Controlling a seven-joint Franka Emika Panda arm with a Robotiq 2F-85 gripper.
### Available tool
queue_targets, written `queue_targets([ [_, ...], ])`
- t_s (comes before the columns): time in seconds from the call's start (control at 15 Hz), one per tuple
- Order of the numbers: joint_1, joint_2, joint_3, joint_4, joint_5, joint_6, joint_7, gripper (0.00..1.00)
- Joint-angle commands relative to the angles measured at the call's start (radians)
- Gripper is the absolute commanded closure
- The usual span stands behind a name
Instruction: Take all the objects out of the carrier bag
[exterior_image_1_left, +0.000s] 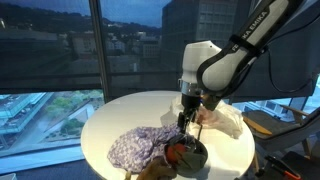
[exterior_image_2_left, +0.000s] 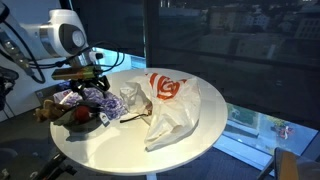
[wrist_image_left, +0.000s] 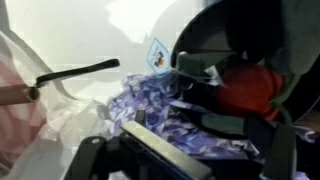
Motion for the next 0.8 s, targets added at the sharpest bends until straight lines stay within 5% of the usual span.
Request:
queue_targets([
  [0.0,-0.067,0.026,-0.048,0.049,0.021,0.034,0.058,0.00],
  [0.4,-0.139,0.124,-0.133,0.098,0.058,0.075,0.205,0.00],
  [0.73,-0.158,0.218,-0.183,0.108,0.155,0.226,0.305,0.00],
])
